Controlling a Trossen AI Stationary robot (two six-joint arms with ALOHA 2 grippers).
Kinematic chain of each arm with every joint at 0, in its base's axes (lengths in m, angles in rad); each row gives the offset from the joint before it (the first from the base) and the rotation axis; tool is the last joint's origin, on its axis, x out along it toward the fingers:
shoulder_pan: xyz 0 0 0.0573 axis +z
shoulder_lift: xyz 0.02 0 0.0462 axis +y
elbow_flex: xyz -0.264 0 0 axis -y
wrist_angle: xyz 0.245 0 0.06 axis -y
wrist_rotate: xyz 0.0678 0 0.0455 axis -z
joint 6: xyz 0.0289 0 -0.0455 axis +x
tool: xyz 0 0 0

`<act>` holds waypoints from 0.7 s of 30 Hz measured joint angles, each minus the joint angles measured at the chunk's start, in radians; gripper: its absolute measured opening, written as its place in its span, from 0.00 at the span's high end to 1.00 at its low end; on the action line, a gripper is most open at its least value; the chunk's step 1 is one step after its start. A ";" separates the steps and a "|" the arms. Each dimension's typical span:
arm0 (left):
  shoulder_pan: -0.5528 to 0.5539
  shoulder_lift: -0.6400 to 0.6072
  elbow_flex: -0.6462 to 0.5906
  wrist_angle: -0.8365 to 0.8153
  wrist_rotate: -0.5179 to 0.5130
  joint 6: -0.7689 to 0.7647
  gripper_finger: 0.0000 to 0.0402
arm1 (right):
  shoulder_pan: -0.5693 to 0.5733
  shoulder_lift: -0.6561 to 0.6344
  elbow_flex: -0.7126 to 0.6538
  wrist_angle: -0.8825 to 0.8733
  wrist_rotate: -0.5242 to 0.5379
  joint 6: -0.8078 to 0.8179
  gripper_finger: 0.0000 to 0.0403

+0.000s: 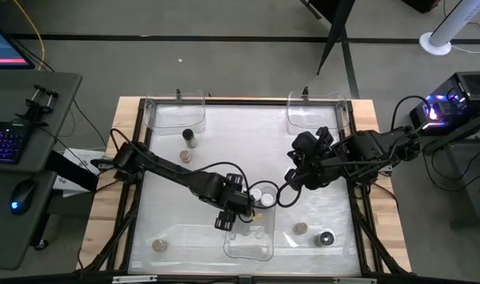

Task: Sort spices by type
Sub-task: Put the white seasoning bottle into the bottom transparent bin

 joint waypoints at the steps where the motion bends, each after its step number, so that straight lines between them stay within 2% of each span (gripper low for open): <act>1: 0.000 0.000 0.000 -0.001 0.000 0.000 0.31 | 0.000 0.000 0.000 0.000 0.000 0.000 1.00; 5: 0.000 -0.030 0.000 -0.029 0.003 -0.013 0.31 | 0.000 0.000 0.000 0.000 -0.008 -0.001 1.00; 9: 0.002 -0.098 0.000 -0.112 -0.016 -0.080 0.31 | 0.000 0.000 0.000 0.000 -0.076 -0.003 1.00; 13: -0.009 -0.204 -0.009 -0.149 -0.124 -0.142 0.31 | 0.000 0.004 -0.016 0.045 -0.143 -0.033 1.00; 15: -0.017 -0.282 -0.050 -0.125 -0.200 -0.175 0.31 | 0.000 0.005 -0.059 0.132 -0.216 -0.100 1.00; 17: -0.025 -0.368 -0.113 -0.096 -0.260 -0.220 0.33 | 0.000 0.006 -0.136 0.271 -0.336 -0.185 1.00; 21: -0.050 -0.534 -0.315 -0.039 -0.365 -0.371 0.43 | 0.001 0.007 -0.341 0.561 -0.556 -0.300 1.00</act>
